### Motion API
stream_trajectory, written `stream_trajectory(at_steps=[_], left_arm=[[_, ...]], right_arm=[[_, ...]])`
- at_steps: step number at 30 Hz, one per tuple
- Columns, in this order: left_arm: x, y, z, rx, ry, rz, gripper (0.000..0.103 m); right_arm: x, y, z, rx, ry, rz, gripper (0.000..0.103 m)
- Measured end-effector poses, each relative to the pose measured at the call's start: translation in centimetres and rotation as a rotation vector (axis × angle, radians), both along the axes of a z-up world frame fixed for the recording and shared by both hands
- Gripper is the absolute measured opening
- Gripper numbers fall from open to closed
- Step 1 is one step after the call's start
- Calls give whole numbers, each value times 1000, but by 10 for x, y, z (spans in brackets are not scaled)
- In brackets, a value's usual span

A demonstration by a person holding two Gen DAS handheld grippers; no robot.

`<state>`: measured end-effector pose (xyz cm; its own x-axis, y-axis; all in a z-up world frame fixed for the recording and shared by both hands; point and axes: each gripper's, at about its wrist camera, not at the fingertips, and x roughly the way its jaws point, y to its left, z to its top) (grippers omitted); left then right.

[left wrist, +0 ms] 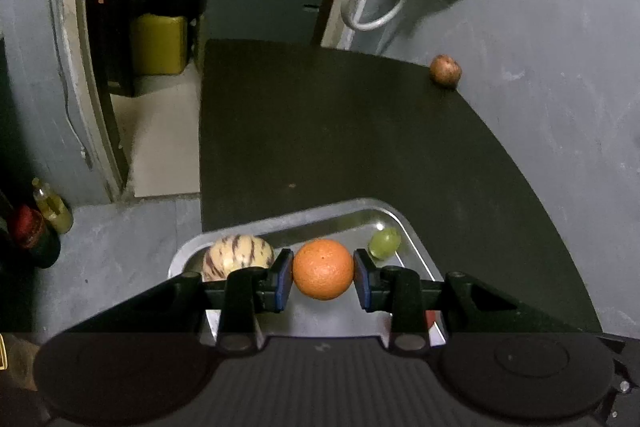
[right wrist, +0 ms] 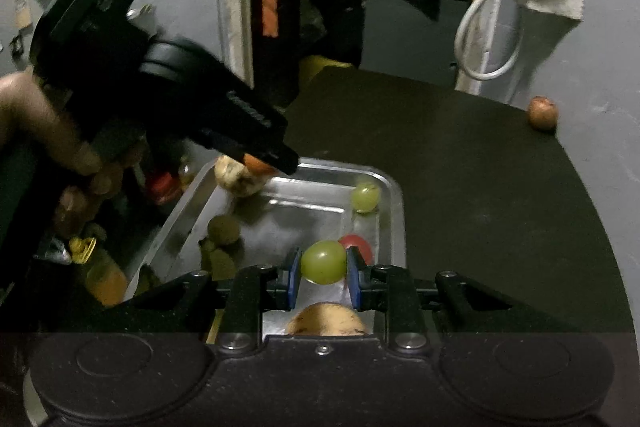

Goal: Organize fruits
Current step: 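Carry the tangerine and green grape over the silver tray with both tools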

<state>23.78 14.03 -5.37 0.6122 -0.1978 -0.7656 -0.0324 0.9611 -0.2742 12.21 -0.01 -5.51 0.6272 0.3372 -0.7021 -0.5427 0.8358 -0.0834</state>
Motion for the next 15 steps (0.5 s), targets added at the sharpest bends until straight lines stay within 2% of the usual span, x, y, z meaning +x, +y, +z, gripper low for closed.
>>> stream_trajectory(at_steps=[8,15], left_arm=[[12,-5,-14,7,119,3,35],[14,-8,-17,20,148,7,35]], right_arm=[[7,7,-4,-41,8,85,26],[20,9,-9,-72,33,127,26]])
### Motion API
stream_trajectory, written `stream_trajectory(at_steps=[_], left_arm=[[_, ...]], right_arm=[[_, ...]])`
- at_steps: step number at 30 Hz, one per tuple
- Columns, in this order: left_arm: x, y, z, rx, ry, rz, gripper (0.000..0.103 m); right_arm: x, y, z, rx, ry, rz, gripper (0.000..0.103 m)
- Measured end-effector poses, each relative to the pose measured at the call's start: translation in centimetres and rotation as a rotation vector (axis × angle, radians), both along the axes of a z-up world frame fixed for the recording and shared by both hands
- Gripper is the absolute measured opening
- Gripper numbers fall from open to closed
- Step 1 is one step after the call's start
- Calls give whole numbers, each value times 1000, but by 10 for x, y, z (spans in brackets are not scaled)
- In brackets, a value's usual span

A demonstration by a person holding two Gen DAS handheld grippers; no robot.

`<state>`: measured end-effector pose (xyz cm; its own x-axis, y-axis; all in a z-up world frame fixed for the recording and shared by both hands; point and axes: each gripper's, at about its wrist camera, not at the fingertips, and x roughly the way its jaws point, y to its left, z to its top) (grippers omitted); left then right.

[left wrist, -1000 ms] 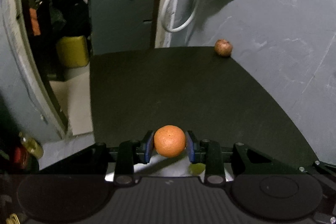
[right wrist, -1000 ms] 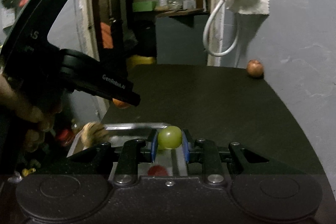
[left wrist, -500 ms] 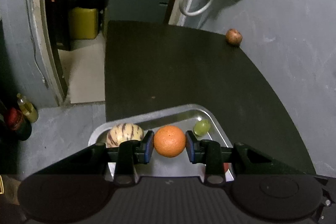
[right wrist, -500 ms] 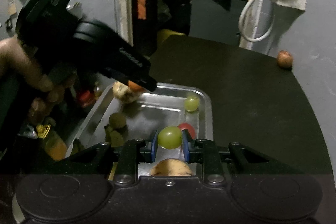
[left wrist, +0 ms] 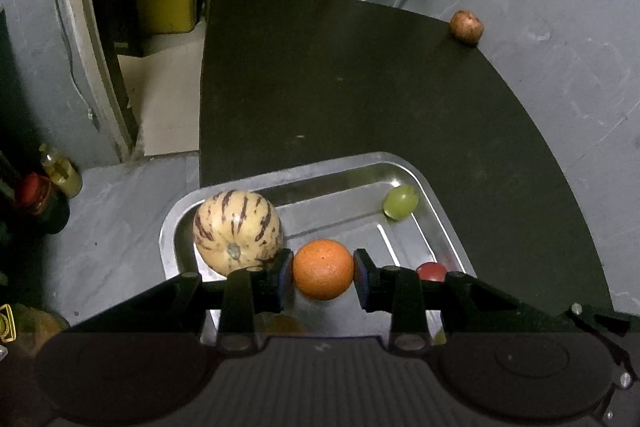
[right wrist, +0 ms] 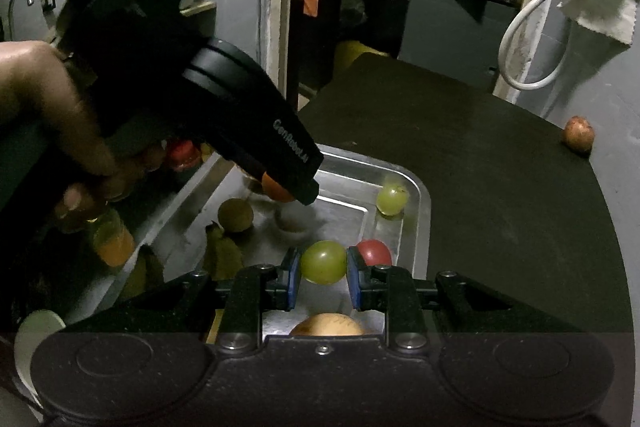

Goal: Organize fruits
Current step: 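Carry the tangerine and green grape over the silver tray with both tools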

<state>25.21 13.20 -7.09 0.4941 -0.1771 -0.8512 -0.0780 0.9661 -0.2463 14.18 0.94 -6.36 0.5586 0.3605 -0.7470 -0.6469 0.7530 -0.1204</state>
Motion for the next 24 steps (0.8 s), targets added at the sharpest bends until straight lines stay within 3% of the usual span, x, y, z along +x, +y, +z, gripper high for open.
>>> stream_trajectory(at_steps=[10,24], left_arm=[[3,6,-11,-17,66,36,35],[2,12,-17,-59,83,121,35]], right_arm=[[16,-3,-13,-13,75,23,26],[30,-9,-24,0,125,17,26]])
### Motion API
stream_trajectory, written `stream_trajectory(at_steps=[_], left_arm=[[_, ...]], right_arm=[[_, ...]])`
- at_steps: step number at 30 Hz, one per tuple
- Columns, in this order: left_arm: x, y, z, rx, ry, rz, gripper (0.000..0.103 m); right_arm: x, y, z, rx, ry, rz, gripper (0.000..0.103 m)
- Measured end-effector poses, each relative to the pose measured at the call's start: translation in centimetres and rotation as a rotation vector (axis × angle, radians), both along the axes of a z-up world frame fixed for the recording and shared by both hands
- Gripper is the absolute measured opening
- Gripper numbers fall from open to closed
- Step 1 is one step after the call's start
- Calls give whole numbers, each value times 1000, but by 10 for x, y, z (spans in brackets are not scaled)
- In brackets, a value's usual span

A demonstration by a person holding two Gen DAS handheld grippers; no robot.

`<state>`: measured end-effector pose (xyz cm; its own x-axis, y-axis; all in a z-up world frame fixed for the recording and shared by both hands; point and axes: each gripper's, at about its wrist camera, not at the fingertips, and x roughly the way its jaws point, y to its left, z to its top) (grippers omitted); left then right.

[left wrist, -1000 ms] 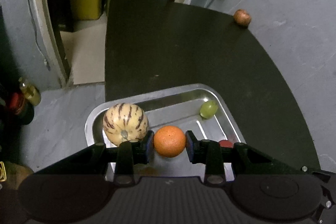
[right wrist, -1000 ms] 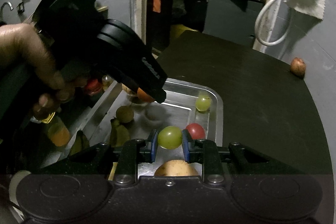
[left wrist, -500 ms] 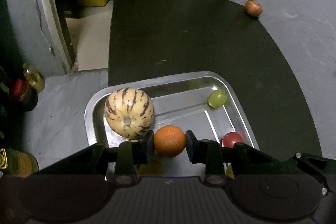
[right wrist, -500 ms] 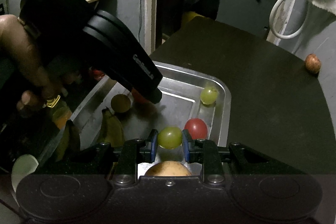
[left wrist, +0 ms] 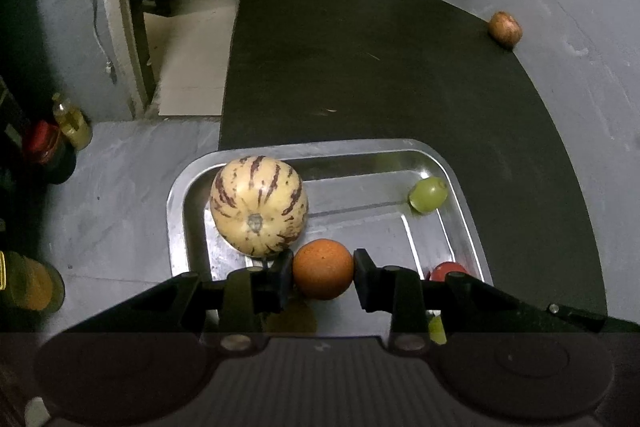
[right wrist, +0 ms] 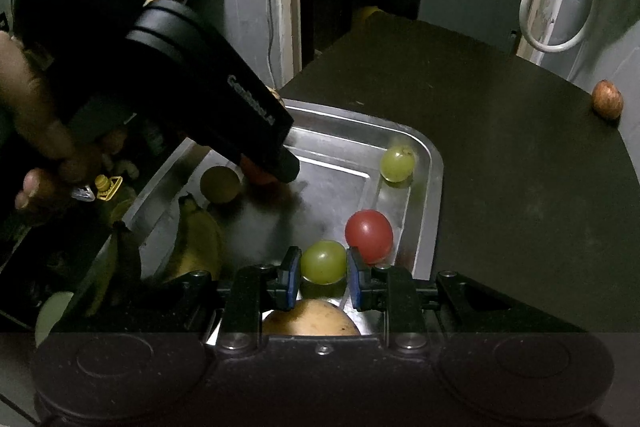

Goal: Organize fruits
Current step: 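Carry the tangerine and green grape over the silver tray with both tools, then open the left tool to drop the tangerine while the right tool releases the grape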

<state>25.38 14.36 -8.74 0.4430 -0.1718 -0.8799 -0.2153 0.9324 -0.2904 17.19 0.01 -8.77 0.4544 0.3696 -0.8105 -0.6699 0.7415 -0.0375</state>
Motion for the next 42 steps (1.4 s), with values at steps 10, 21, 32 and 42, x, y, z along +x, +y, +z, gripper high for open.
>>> stream_trajectory(at_steps=[10,21,32,42], left_arm=[[-8,0,-2,-18,-17,92,35],[-10,-5,-3,7,-33,91,38],[-10,-6,-2,-2,-36,90,46],[-11,-5,-3,-32,-39,105,64]], right_arm=[[9,-4,-5,-2,12,-32,26],[12,-5,-8,-31,-18,-44,31],[11,-2,-8,-40,-26,-46,35],[4,-1,-4,-40,-45,-39,51]])
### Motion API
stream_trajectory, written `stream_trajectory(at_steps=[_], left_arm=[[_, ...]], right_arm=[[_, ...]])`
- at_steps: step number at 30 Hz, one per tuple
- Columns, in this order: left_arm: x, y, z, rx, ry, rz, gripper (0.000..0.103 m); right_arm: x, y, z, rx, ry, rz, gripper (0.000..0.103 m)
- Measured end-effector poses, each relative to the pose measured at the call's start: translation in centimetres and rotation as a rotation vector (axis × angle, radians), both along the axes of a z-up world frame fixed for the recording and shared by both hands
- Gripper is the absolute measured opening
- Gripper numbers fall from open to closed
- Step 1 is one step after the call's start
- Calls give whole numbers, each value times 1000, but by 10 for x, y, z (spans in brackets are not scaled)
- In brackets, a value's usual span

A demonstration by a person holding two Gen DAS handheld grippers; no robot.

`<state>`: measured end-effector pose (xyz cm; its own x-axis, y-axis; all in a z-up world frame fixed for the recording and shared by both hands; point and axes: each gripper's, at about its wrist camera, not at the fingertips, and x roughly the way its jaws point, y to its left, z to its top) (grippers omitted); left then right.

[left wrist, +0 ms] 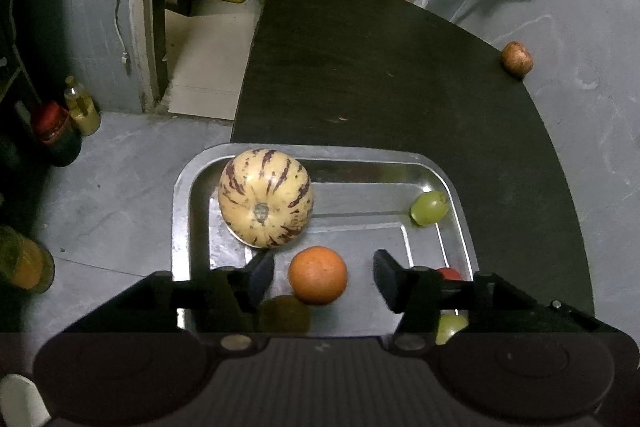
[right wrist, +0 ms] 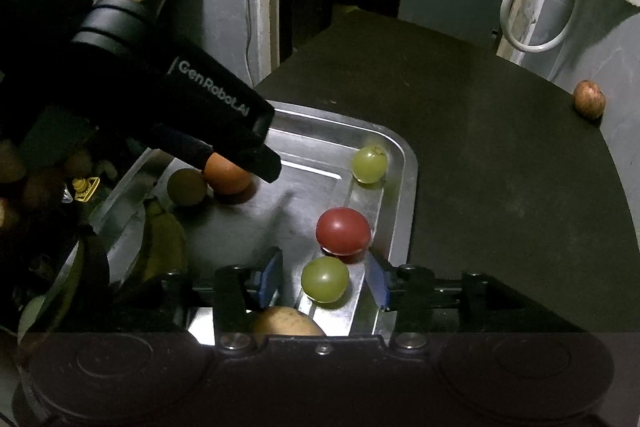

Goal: Organize fruits
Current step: 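Open the left tool to drop the tangerine while the right tool releases the grape, then withdraw both open tools up and away from the silver tray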

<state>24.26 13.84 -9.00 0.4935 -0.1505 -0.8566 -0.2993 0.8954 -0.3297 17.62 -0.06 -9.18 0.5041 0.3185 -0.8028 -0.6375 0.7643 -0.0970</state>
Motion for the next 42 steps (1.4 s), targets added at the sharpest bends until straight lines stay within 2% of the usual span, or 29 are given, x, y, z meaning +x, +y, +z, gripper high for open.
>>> stream_trajectory(at_steps=[6,10,15,22,24,42], left_arm=[[-1,1,0,-19,2,12,72],[-3,-2,4,-35,-8,13,76],[-6,-5,12,-55,-30,11,81],[-9,-9,27,-59,-68,1,92],[-10,-9,31,-55,-77,6,97],[-26,6,40,-23,-85,49,102]], right_arm=[[-4,-1,4,1,-15,-1,63],[-6,-3,7,1,-21,-7,67],[-9,-5,11,10,-35,-17,80],[-13,-7,18,22,-54,-50,88],[-13,-9,20,26,-59,-67,98],[-18,-8,28,34,-98,-136,102]])
